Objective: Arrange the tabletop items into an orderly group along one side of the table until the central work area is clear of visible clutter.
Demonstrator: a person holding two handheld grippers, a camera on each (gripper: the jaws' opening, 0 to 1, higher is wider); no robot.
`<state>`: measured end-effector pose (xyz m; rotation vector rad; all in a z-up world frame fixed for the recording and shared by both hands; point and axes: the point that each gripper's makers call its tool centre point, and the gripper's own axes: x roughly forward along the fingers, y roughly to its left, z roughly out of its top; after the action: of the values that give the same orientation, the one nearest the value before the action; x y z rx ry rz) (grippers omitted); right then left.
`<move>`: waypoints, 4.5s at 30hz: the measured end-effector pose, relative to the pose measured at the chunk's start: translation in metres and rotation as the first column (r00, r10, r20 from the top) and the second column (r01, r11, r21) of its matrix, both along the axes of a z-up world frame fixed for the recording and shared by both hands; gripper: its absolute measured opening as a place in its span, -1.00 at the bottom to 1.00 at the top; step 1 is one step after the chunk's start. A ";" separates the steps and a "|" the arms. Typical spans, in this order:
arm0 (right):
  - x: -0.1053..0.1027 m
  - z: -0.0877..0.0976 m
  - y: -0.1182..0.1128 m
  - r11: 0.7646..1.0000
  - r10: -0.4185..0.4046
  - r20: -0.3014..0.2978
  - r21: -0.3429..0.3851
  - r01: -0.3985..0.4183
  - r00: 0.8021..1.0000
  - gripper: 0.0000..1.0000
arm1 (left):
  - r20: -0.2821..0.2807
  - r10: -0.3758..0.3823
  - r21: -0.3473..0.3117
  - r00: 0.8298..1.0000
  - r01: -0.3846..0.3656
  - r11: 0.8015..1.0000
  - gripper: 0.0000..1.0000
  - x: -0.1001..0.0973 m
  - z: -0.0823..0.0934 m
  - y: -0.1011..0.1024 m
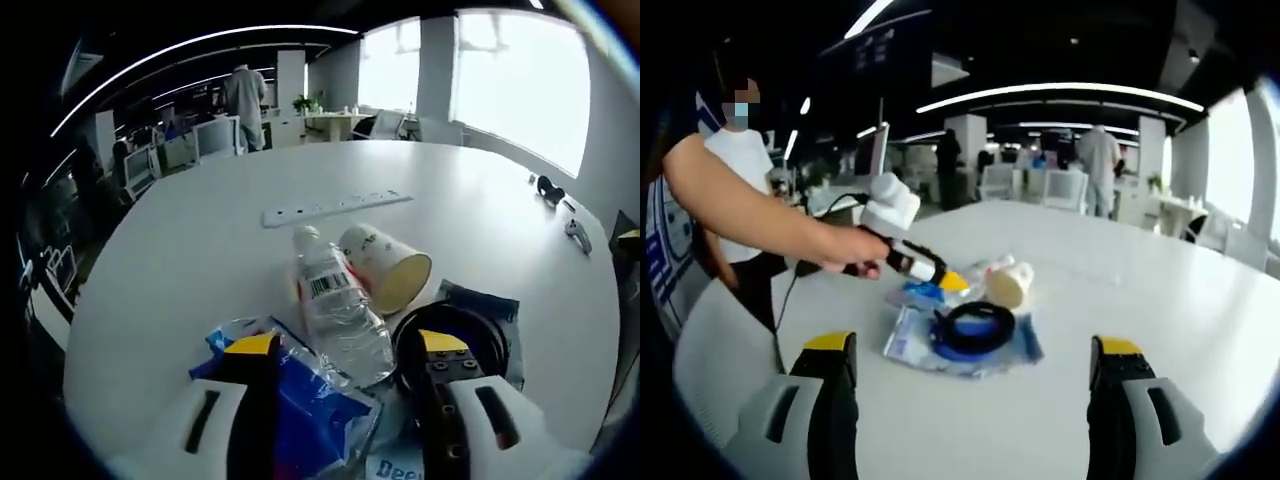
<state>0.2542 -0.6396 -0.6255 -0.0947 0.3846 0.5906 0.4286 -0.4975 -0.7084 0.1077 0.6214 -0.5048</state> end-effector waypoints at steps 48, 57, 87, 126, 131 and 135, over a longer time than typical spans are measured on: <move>0.015 -0.004 -0.005 0.999 -0.023 -0.024 0.026 0.023 0.999 0.92 | -0.082 -0.015 0.090 0.996 0.023 0.996 -0.31 -0.002 -0.023 0.011; 0.026 -0.002 0.006 1.000 0.002 -0.014 0.030 -0.001 1.000 0.92 | -0.101 -0.017 0.090 0.995 0.026 0.996 -0.30 -0.007 -0.024 0.013; 0.126 -0.012 0.043 0.993 0.118 -0.013 0.010 -0.117 0.993 0.48 | -0.095 -0.032 0.091 0.995 0.041 0.995 -0.29 -0.006 -0.024 0.015; 0.183 -0.005 0.075 0.987 0.161 -0.007 0.003 -0.161 0.987 0.20 | -0.011 -0.003 0.073 1.000 0.003 0.997 -0.09 0.020 -0.014 -0.010; 0.187 -0.001 0.078 0.987 0.163 -0.002 0.009 -0.163 0.987 0.19 | -0.008 0.008 0.079 1.000 -0.008 0.997 -0.12 0.021 -0.014 -0.009; 0.188 0.006 0.076 0.988 0.152 0.008 0.029 -0.152 0.988 0.19 | -0.004 0.016 0.086 1.000 -0.015 0.996 -0.12 0.021 -0.015 -0.010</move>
<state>0.4423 -0.5632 -0.6192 -0.0980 0.3655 0.7461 0.4500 -0.5078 -0.7235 0.1825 0.6485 -0.4637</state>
